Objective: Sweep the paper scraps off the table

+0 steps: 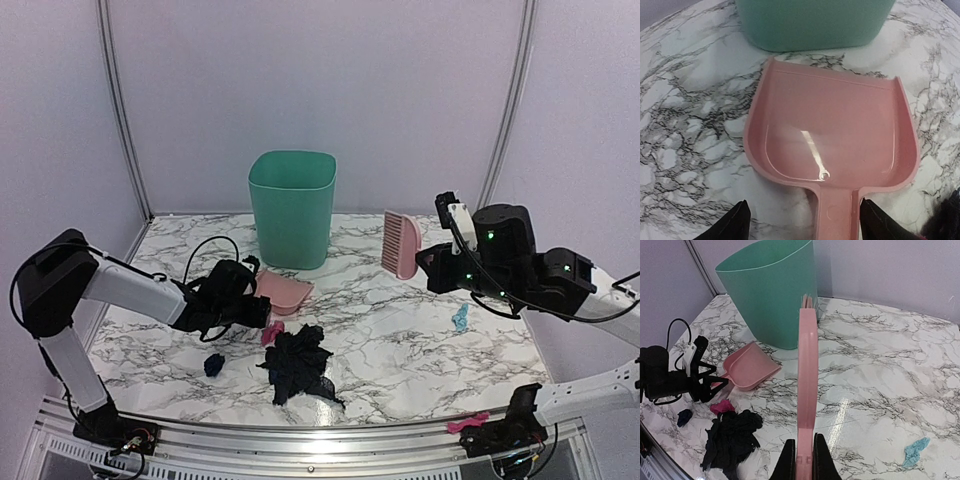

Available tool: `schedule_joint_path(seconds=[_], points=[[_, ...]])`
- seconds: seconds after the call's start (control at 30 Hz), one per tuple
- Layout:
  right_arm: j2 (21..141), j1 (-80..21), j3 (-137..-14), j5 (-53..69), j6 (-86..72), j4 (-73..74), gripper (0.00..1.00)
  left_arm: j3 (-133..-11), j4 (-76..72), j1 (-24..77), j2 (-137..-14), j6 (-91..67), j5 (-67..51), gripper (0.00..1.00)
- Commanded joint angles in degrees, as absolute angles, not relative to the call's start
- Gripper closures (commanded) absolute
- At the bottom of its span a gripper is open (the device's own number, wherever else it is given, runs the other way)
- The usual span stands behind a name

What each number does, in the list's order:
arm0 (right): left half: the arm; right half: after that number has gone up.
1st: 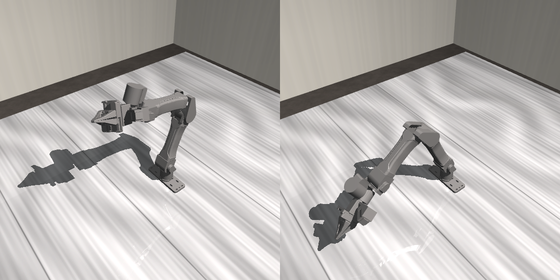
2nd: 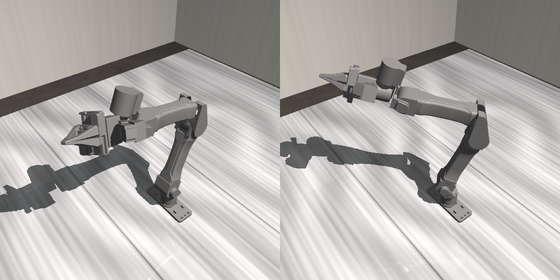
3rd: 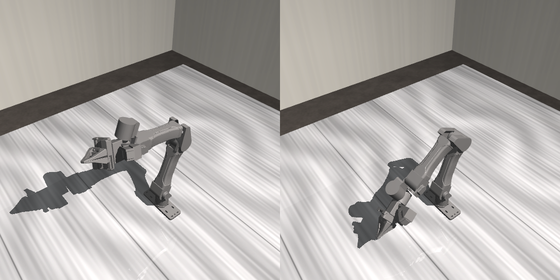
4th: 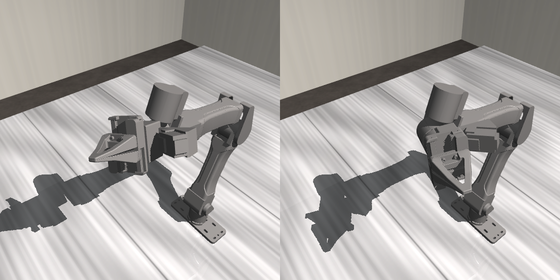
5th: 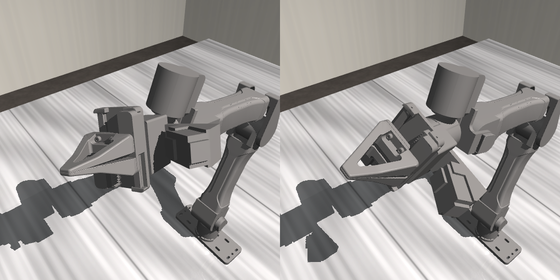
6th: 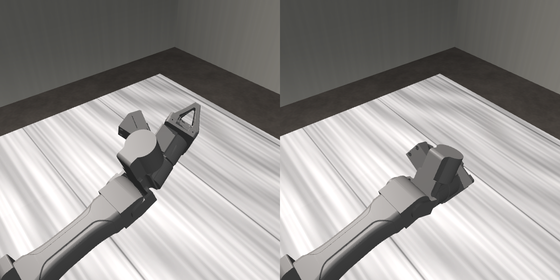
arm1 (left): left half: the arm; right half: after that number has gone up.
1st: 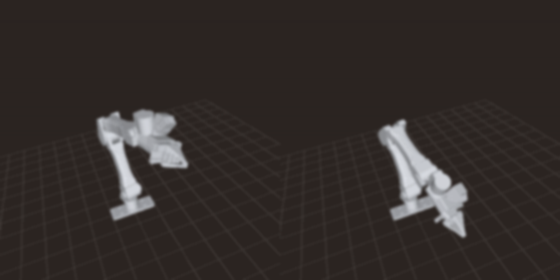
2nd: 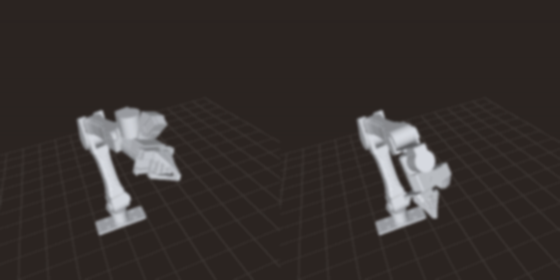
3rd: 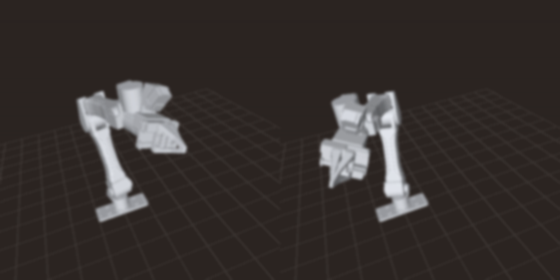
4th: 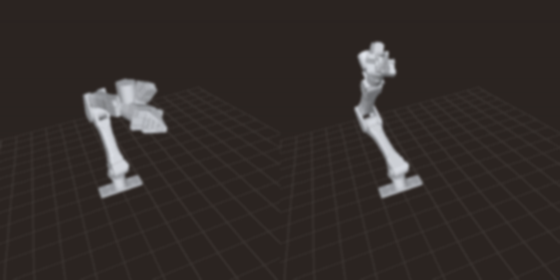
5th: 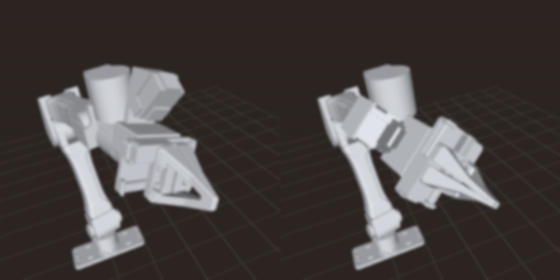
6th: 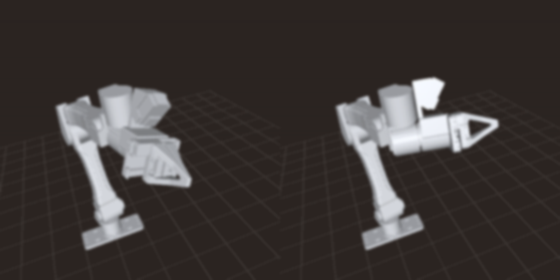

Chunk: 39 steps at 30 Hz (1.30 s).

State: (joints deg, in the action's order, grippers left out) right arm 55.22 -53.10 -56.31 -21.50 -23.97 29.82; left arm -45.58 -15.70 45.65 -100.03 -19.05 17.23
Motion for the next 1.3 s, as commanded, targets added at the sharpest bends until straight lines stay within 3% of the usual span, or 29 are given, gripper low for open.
schedule_joint_path(seconds=[0.0, 0.53, 0.83, 1.27], points=[[54.8, -52.8, -56.0, -22.0, -24.3, 28.3, 1.0, -48.9, -9.2, 41.1, -97.5, -17.2, 17.0, 0.23], [55.0, -52.8, -55.9, -21.7, -24.6, 27.9, 1.0, -45.5, -7.2, 39.4, -88.5, -6.5, 5.6, 0.26], [54.8, -52.8, -55.8, -21.2, -24.9, 28.2, 1.0, -40.7, -11.1, 38.1, -90.2, -0.8, 4.7, 0.3], [54.7, -52.8, -55.6, -20.8, -25.1, 28.2, 1.0, -42.0, -14.5, 37.6, -95.4, -0.4, 4.9, 0.46]])
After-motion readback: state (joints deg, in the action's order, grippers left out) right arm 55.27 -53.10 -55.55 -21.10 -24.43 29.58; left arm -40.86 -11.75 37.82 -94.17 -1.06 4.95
